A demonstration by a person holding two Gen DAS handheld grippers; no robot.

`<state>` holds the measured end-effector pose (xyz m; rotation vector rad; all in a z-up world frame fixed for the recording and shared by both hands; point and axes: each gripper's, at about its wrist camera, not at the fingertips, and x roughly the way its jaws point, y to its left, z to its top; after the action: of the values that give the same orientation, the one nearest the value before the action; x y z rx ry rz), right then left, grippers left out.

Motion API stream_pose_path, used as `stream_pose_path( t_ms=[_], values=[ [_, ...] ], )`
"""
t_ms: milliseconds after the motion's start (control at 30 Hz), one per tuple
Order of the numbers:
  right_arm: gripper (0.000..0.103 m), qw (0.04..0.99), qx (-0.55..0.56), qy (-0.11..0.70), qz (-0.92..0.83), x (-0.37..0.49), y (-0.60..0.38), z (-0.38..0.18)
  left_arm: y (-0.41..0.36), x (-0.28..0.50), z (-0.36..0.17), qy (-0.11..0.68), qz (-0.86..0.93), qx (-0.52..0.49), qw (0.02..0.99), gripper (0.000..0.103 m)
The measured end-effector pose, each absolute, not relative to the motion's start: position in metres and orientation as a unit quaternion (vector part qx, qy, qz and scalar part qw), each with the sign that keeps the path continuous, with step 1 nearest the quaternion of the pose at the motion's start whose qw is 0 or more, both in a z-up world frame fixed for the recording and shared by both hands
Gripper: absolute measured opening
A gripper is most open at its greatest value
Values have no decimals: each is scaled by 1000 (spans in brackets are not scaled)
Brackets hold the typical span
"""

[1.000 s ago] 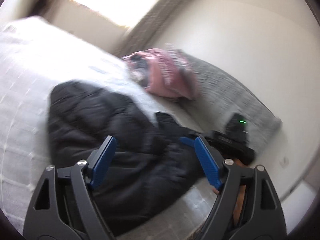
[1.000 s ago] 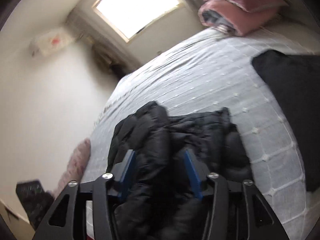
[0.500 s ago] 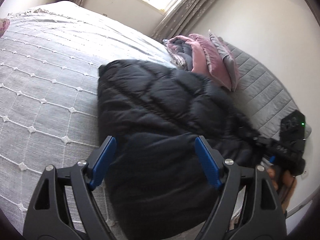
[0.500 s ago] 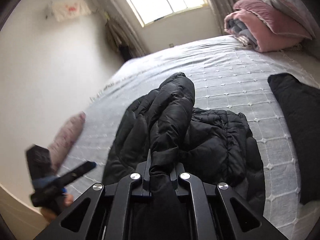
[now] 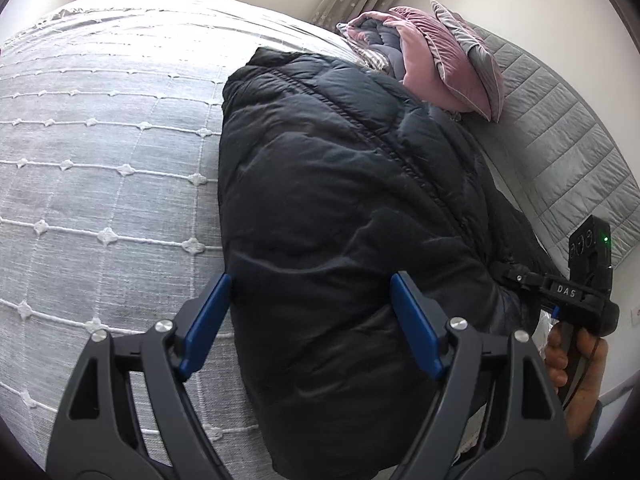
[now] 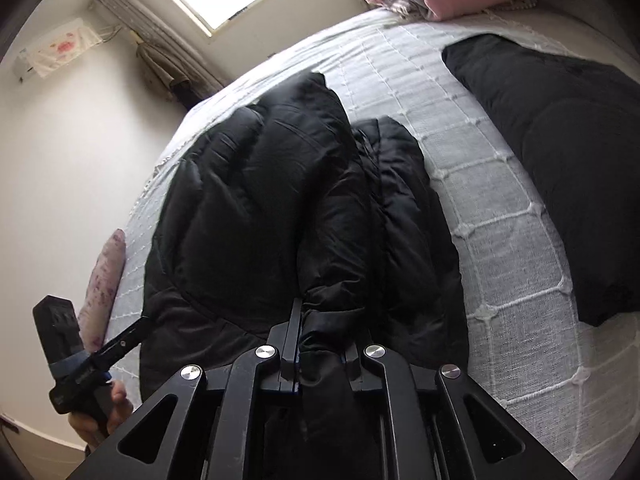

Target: Fold large clothes

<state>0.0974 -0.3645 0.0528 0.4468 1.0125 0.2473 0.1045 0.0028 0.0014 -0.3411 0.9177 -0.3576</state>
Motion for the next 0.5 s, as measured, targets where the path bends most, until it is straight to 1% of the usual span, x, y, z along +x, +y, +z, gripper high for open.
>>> stream_pose_path(
  t_ms=[100,267,400,500],
  values=[
    [16,835,214,495,113,105,-366,39,1,108,-4,444,-163,-165,865,83],
    [16,830,234,496,103,106,-385,32,7,107,-1,440,-160,-171,867,83],
    [16,834,207,502,96,106,-378,30,7,108,-1,442,-159,-173,866,83],
    [20,843,171,504,81,105,-370,38,4,107,-3,442,-154,-165,868,83]
  ],
)
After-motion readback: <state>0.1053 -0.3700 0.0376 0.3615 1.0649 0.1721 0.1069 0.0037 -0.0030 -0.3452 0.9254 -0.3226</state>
